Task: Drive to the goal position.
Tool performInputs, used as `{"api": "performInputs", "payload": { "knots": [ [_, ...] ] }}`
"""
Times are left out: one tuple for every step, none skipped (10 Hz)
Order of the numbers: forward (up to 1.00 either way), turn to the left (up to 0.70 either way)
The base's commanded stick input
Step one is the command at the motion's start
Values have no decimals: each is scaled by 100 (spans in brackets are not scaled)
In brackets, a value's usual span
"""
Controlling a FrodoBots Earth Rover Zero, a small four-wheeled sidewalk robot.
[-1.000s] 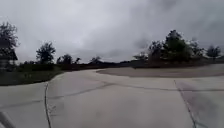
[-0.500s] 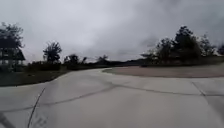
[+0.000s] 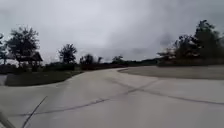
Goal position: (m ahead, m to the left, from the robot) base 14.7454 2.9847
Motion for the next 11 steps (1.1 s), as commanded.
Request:
{"api": "performInputs", "payload": {
  "knots": [
    [85,0],
    [85,0],
    [85,0],
    [85,0],
    [85,0],
    [85,0],
    [85,0],
    [85,0],
    [85,0],
    [85,6],
    [85,34]
  ]
}}
